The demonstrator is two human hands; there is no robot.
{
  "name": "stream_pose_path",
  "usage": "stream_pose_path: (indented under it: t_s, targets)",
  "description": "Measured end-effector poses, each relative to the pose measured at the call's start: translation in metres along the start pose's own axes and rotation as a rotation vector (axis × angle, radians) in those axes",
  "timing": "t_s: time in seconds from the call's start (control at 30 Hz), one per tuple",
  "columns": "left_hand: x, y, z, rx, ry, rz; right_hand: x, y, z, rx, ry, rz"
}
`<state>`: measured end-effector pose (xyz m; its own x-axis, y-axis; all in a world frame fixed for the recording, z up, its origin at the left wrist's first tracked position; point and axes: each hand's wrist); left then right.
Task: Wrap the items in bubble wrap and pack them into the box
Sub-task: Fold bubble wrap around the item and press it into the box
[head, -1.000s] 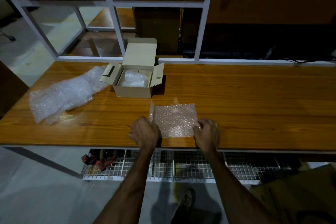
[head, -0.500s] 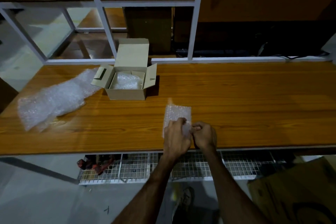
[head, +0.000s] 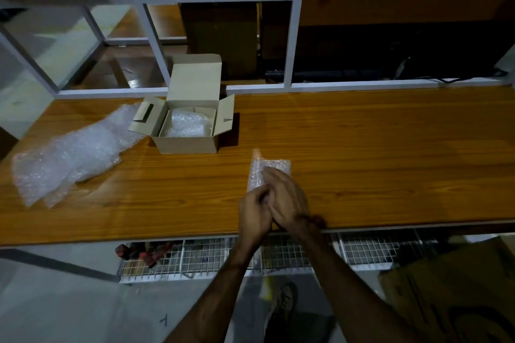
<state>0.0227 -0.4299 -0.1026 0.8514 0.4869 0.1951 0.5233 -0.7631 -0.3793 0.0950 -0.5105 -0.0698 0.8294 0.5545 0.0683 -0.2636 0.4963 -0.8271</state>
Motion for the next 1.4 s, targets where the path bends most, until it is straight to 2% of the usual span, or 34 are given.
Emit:
stream_pose_path:
  t_s: [0.1,0.2,0.27,0.33,0.4,0.53,0.67,0.8,0.93,1.03,1.07,1.17,1.3,1.33,1.4]
  targets:
    - [0.004,-0.004,-0.001,-0.158,-0.165,-0.14,0.021,0.007,-0.011,-0.054,-0.149,0.122]
    - [0.006,-0.01,-0.001,-0.082,-0.173,-0.2,0.03,0.01,-0.029,-0.202,-0.23,0.234]
    - [0.004,-0.013,-0.001,0.071,-0.036,-0.096,0.031,0.012,-0.036,-0.263,-0.247,0.266]
    - [0.002,-0.014,0.005,0.34,0.069,0.059,0.03,0.014,-0.04,-0.302,-0.24,0.272]
    - [0.003,-0.018,0.008,0.546,0.032,0.187,0.031,0.015,-0.044,-0.357,-0.211,0.255]
    - [0.001,-0.023,0.002,0.792,0.024,0.323,0.036,0.014,-0.052,-0.421,-0.126,0.244]
    - [0.0,-0.026,-0.003,0.834,-0.036,0.366,0.048,0.008,-0.059,-0.407,-0.018,0.263]
    - [-0.001,-0.03,-0.006,0.869,-0.05,0.373,0.059,-0.003,-0.061,-0.381,-0.001,0.282]
    - [-0.002,-0.035,-0.002,0.902,-0.137,0.304,0.066,-0.015,-0.056,-0.267,0.006,0.147]
    - [0.008,-0.039,-0.003,0.881,-0.246,0.282,0.069,-0.024,-0.048,-0.297,0.106,0.137]
    - [0.013,-0.04,-0.004,0.873,-0.247,0.278,0.07,-0.027,-0.047,-0.233,0.178,0.148]
    - [0.025,-0.04,-0.01,0.809,-0.276,0.26,0.067,-0.032,-0.049,0.185,0.375,0.197]
    - [0.023,-0.031,-0.011,0.691,-0.332,0.173,0.048,-0.048,-0.05,0.55,0.419,0.104]
    - [0.02,-0.028,-0.009,0.587,-0.324,0.112,0.04,-0.051,-0.049,0.608,0.415,0.057]
    - [0.01,-0.027,-0.017,0.211,-0.343,-0.038,0.025,-0.054,-0.048,0.718,0.404,-0.04]
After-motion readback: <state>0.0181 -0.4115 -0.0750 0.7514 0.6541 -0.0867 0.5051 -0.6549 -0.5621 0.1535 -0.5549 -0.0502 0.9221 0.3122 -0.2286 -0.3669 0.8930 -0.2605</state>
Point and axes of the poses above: each hand's wrist, its own x-axis towards the middle knuckle, its own y-axis out of the palm, z = x × y, and after that the axes turned 4 degrees about y, right-handed
